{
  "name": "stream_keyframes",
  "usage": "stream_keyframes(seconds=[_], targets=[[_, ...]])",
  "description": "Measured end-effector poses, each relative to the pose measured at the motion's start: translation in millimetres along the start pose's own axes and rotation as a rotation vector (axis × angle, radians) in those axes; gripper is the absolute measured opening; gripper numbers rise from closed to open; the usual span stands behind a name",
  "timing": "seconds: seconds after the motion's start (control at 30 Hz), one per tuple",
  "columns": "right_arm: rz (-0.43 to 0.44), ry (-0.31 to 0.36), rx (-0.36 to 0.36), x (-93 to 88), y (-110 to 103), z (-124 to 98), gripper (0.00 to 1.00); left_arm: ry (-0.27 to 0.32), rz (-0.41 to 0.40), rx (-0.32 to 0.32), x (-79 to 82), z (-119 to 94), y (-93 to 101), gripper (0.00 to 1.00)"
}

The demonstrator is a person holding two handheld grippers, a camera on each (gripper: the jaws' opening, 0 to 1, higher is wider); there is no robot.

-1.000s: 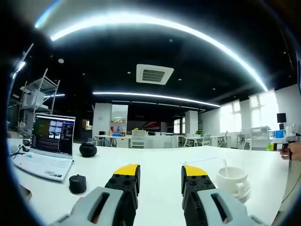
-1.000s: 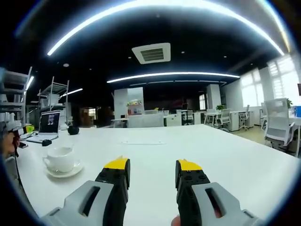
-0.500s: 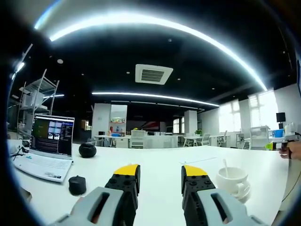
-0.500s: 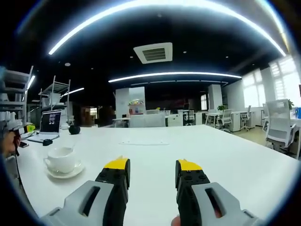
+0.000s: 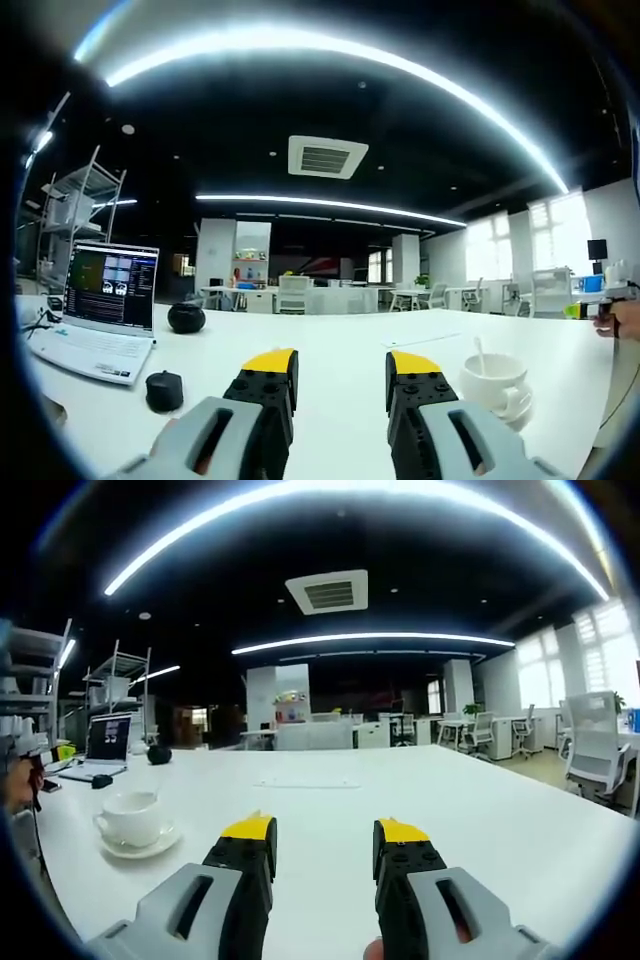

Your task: Tidy tabletop coffee trays, cups and spoons，present forward

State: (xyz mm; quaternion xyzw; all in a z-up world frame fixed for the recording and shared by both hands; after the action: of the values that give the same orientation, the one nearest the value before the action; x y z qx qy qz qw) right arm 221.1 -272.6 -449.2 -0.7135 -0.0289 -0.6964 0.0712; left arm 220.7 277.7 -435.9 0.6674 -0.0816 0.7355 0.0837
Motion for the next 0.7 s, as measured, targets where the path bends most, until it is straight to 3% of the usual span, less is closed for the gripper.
stream_keyframes(seconds=[0.27, 0.7], targets=[[0.008, -0.005, -0.005, -3.0, -0.6, -1.2, 0.39, 0.017, 0.001, -0.008, 5.1, 0.5, 3.3, 0.36], [0.018, 0.003, -0.020, -4.6, 5.2, -4.0, 0.39, 0.015, -0.014, -0.011, 0.8, 1.9, 3.5, 0.36]])
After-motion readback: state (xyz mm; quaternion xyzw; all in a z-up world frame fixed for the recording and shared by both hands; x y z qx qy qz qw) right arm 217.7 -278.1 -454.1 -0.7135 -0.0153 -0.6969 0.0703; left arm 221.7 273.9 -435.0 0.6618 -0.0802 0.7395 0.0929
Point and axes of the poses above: the point that each gripper's makers call its tool centre point, and the gripper's own axes: z roughly forward along the fingers, y roughly to its right, x roughly out of its top, the point moved 7 cm from there along -z, roughly backward along the fingers, and after that the axes turned 2 degrees about z, right-handed, at the moved point
